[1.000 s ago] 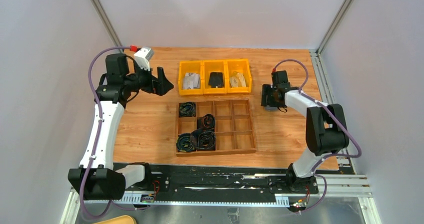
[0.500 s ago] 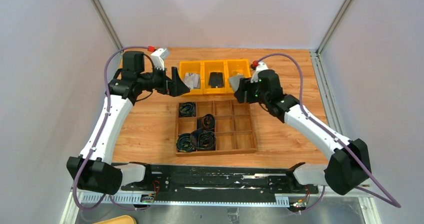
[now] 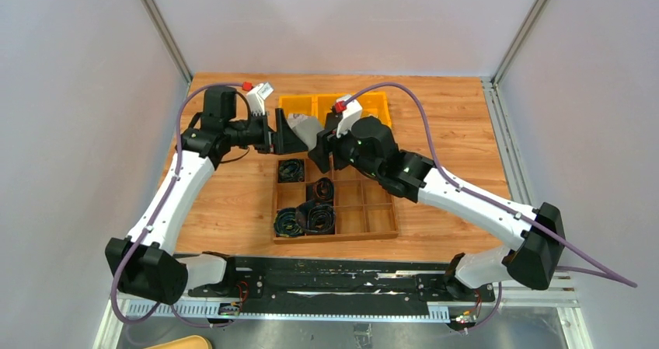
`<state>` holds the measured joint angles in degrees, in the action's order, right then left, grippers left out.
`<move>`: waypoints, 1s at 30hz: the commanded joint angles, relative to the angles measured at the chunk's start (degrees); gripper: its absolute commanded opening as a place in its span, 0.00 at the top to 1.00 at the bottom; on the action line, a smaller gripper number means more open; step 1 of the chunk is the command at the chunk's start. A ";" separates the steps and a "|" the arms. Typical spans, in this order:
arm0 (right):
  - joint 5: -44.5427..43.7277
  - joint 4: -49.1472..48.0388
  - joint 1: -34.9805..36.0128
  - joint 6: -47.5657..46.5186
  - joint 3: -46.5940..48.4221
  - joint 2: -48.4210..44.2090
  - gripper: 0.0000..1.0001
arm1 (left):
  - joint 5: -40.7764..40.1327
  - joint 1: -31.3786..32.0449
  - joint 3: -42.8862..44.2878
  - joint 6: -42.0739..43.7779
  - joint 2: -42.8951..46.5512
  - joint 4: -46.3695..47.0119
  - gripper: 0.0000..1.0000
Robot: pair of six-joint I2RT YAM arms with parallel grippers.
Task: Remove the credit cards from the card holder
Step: Open the card holder.
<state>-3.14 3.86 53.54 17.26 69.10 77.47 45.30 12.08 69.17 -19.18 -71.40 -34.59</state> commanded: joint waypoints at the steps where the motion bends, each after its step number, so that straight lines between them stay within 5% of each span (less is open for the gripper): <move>1: -4.57 -5.38 3.70 -2.02 3.52 0.67 0.35 | 3.12 0.06 -1.08 -5.44 3.35 5.59 0.07; 10: -6.59 -7.26 6.23 -2.49 2.89 0.15 0.35 | 5.82 -0.81 -1.36 -10.05 5.95 10.28 0.28; 20: -8.50 -7.72 7.33 -1.55 2.91 0.10 0.28 | 3.07 -2.53 -0.91 -9.96 6.84 7.93 0.80; 25: -11.60 -6.80 5.05 1.03 1.48 -4.02 0.22 | -2.03 -3.28 0.48 -4.97 7.57 2.63 0.88; 30: -12.50 -3.26 4.60 1.83 3.96 -4.24 0.28 | -3.26 -3.29 -1.13 -3.44 9.75 2.12 0.92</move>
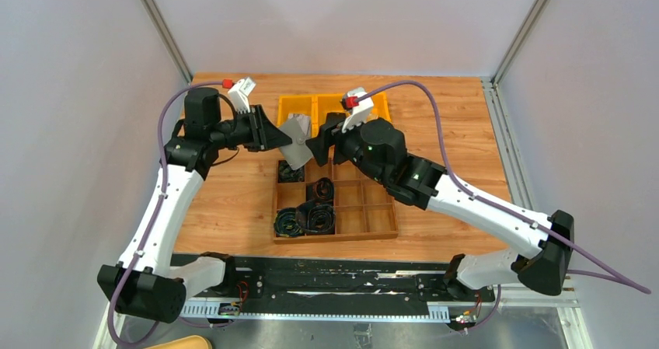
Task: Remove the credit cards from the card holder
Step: Open the card holder.
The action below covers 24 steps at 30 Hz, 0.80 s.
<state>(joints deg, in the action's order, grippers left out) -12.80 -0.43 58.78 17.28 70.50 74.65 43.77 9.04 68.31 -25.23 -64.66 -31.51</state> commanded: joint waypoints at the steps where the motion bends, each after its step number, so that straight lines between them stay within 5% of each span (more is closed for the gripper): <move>1: -2.47 2.29 -0.61 2.18 3.27 -0.82 0.30 | -1.86 -0.25 -0.30 2.71 3.25 -1.05 0.93; 8: 0.05 2.50 0.41 2.70 5.39 2.95 0.40 | -1.30 -0.25 0.04 2.56 3.77 -1.90 0.96; 24: -6.05 3.98 4.20 -2.57 11.71 11.17 0.43 | -0.09 -0.25 1.15 1.35 4.11 -3.55 1.00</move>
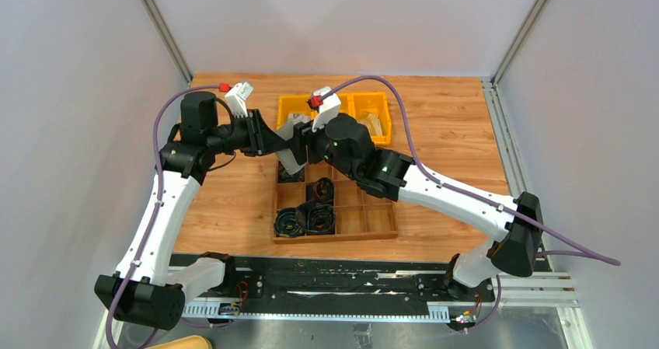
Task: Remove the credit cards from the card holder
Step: Open the card holder.
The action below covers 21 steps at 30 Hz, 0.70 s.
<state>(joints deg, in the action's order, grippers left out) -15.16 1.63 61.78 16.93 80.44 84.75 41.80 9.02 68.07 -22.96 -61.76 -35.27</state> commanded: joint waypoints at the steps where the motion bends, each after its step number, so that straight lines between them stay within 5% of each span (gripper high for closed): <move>1: -4.16 1.96 1.36 -2.52 1.42 0.99 0.44 | 1.96 -0.23 1.62 -0.87 1.20 0.00 1.00; 21: -4.33 0.59 2.96 -5.22 -3.85 -2.51 0.44 | 1.99 -0.23 3.25 -2.00 1.44 -0.44 1.00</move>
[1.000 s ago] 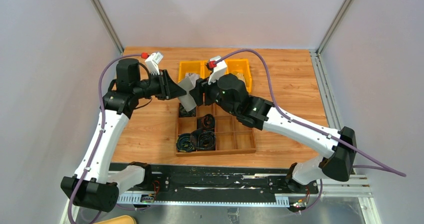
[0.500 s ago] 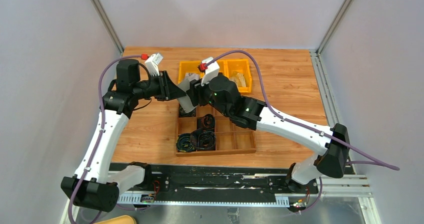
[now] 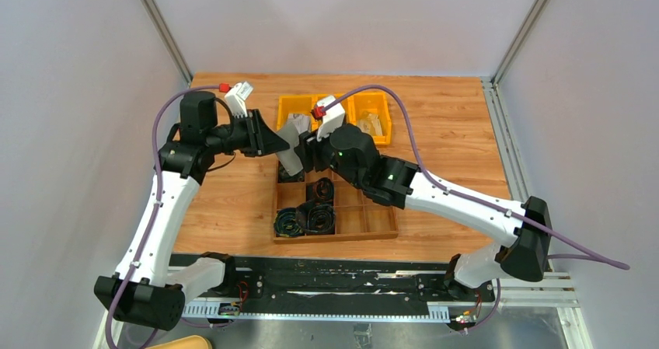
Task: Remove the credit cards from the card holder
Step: Open the card holder.
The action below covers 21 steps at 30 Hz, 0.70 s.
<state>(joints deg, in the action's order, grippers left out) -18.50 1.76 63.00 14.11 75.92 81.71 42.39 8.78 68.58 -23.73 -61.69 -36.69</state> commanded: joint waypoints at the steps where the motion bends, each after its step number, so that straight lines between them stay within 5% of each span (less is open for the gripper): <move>1: -1.18 0.45 1.98 -2.75 0.90 0.81 0.44 | 1.33 0.01 2.83 -1.22 1.35 0.88 1.00; 8: -3.82 0.13 2.54 -3.69 2.14 2.20 0.46 | 1.55 0.01 2.96 -1.81 1.59 0.75 1.00; 21: -13.60 -1.23 3.45 -6.23 4.33 5.75 0.71 | 2.26 0.01 3.29 -1.56 1.99 -0.44 1.00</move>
<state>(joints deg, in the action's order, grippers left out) -26.06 0.67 66.32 9.56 79.11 86.06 40.84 8.73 69.21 -24.25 -61.63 -36.82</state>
